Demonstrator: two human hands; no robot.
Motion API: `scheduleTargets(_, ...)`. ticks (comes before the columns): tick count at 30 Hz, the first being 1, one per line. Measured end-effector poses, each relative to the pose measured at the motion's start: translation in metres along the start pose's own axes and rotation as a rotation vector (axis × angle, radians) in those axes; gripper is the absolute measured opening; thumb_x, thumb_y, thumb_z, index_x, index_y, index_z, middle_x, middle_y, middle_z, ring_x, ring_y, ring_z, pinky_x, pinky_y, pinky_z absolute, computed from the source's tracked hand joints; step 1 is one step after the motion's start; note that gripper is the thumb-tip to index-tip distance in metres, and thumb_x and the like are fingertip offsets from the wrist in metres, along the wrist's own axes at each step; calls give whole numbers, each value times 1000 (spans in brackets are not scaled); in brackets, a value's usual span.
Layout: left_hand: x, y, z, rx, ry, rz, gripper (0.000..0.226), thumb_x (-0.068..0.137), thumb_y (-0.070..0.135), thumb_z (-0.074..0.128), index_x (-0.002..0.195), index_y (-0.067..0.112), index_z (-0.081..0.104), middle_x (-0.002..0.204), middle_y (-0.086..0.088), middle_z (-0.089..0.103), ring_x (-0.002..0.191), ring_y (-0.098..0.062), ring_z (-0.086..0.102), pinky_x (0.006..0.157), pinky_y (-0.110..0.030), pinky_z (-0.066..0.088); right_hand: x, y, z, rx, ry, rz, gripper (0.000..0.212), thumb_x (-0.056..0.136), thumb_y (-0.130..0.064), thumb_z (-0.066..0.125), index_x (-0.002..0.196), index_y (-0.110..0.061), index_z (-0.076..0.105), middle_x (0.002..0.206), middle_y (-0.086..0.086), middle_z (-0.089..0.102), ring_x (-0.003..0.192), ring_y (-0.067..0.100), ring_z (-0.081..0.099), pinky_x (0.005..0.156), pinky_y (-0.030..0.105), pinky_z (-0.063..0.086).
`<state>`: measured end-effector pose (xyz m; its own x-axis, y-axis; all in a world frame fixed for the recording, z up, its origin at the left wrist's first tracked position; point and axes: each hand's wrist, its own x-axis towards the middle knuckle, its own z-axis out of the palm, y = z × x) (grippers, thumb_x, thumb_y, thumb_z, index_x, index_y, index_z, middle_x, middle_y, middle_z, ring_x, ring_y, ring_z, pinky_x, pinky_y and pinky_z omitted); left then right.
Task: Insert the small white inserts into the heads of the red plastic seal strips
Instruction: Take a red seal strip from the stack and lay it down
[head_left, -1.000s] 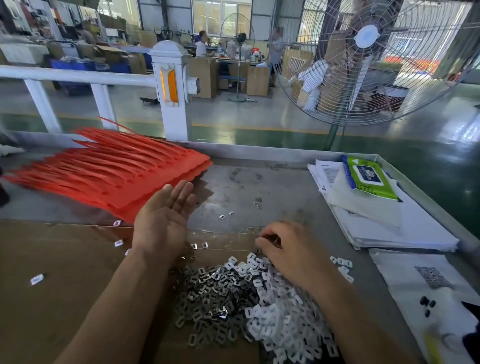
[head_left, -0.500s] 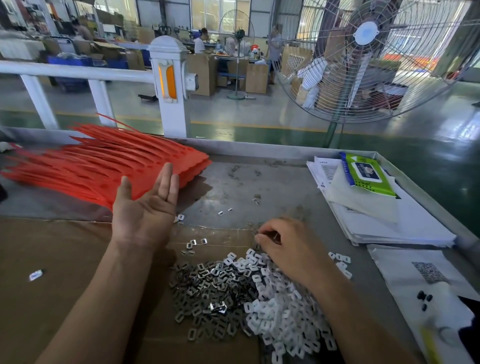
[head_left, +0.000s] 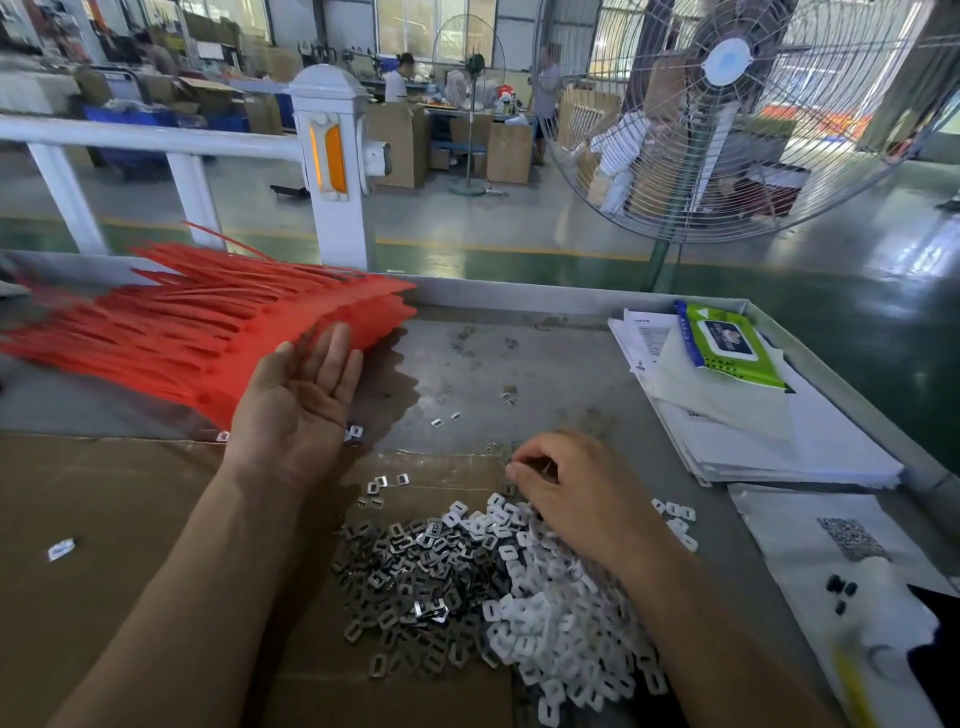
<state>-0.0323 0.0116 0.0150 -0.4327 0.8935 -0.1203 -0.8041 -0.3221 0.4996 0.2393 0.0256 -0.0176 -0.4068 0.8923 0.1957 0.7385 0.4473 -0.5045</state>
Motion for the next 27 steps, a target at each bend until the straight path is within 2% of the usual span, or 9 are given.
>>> scheduleTargets(4,-10,-11,10,120,-147,68,33,107,26,35,115,13,64,121,-1,73,117,-16,67,97,-34,52,-1,-2,-3,-1,-1,1,24,100,-44,63,115,-27,71,106,-14,67,91,-2,60,89,24,54)
scheduleTargets(8,-26,-30,25,295,-313,68,36,108,29,30,127,15,57,133,6,66,126,-13,60,104,-37,47,-2,-5,-4,129,60,25,16,100,-40,62,110,-31,71,98,-19,68,85,-5,63,77,15,51)
scheduleTargets(11,-44,-44,34,342,-469,50,26,106,28,34,116,20,56,136,8,64,130,-15,57,98,-33,53,-1,-6,-9,468,134,144,23,99,-50,59,106,-33,72,89,-18,73,83,-7,68,66,10,51)
scheduleTargets(13,-55,-51,39,336,-556,1,24,99,29,38,112,19,56,137,4,63,132,-19,56,98,-33,54,4,-10,-14,826,108,280,43,95,-63,54,109,-26,73,96,-12,78,85,4,74,69,19,56)
scheduleTargets(15,-63,-56,41,334,-611,-66,27,96,29,40,115,16,55,139,0,62,132,-21,56,100,-35,53,11,-15,-19,1217,83,449,62,89,-65,50,115,-11,68,98,5,80,83,19,77,67,30,62)
scheduleTargets(18,-74,-62,44,381,-649,-143,33,95,29,39,111,19,66,136,-3,64,132,-21,56,103,-37,52,12,-18,-25,1481,28,531,72,92,-66,46,121,-1,59,107,19,76,86,29,78,65,36,63)
scheduleTargets(21,-81,-66,45,384,-666,-205,35,94,27,41,108,12,69,127,-4,70,131,-21,57,103,-36,52,9,-18,-29,1520,-18,515,67,99,-60,44,124,1,56,102,18,75,79,26,77,68,38,63)
scheduleTargets(24,-88,-66,47,329,-749,-268,34,89,30,68,113,7,71,128,-8,69,133,-25,55,105,-38,50,7,-23,-29,1417,-87,482,58,105,-53,39,125,-3,62,100,16,71,74,21,72,72,39,60)
scheduleTargets(27,-91,-64,49,273,-839,-330,43,80,39,76,112,12,76,130,-6,68,134,-24,54,109,-41,46,4,-28,-27,1398,-199,416,52,106,-46,38,115,-4,68,89,15,73,71,19,70,63,32,60)
